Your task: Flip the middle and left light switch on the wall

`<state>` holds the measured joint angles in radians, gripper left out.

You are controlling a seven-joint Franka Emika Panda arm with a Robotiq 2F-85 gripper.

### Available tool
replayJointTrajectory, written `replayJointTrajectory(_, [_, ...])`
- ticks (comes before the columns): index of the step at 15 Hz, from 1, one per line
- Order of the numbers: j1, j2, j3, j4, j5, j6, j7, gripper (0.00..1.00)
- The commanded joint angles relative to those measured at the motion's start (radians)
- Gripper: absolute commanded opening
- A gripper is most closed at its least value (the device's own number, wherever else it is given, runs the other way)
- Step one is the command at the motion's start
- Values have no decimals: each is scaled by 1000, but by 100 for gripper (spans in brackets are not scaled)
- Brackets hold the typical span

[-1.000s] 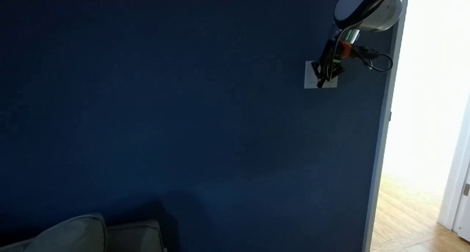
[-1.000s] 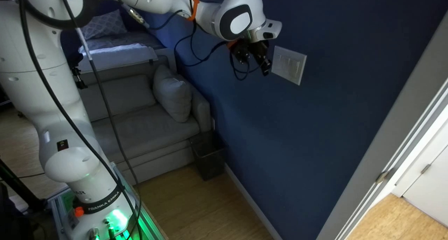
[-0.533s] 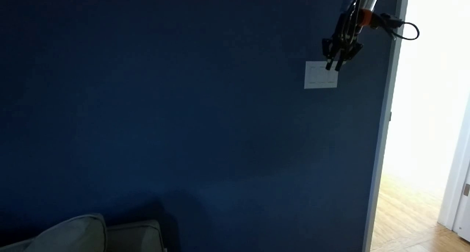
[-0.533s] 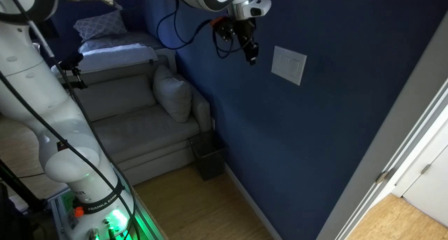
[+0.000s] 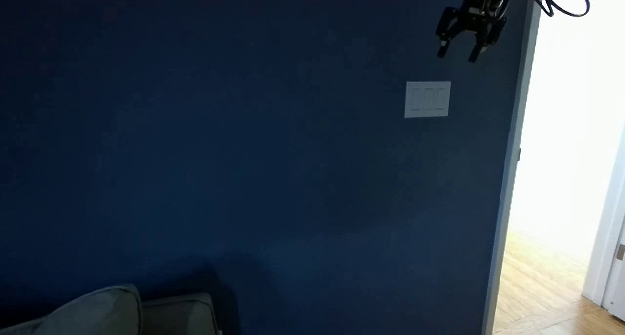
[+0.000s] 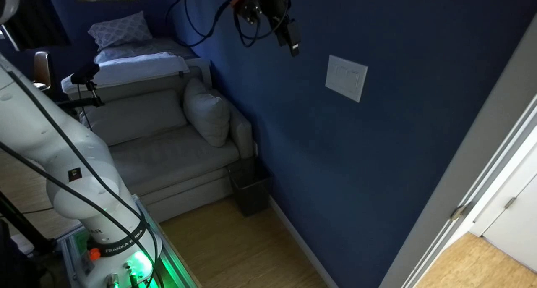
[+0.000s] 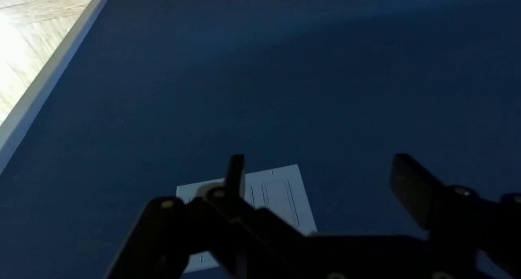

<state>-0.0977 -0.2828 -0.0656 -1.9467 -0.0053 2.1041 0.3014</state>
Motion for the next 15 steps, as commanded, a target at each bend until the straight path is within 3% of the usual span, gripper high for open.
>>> replayJointTrajectory(1, [-10,-81,11,-65,-11,-3,-5,100])
replayJointTrajectory(15, [-9,-44,8,-33,3,-3,-5,100])
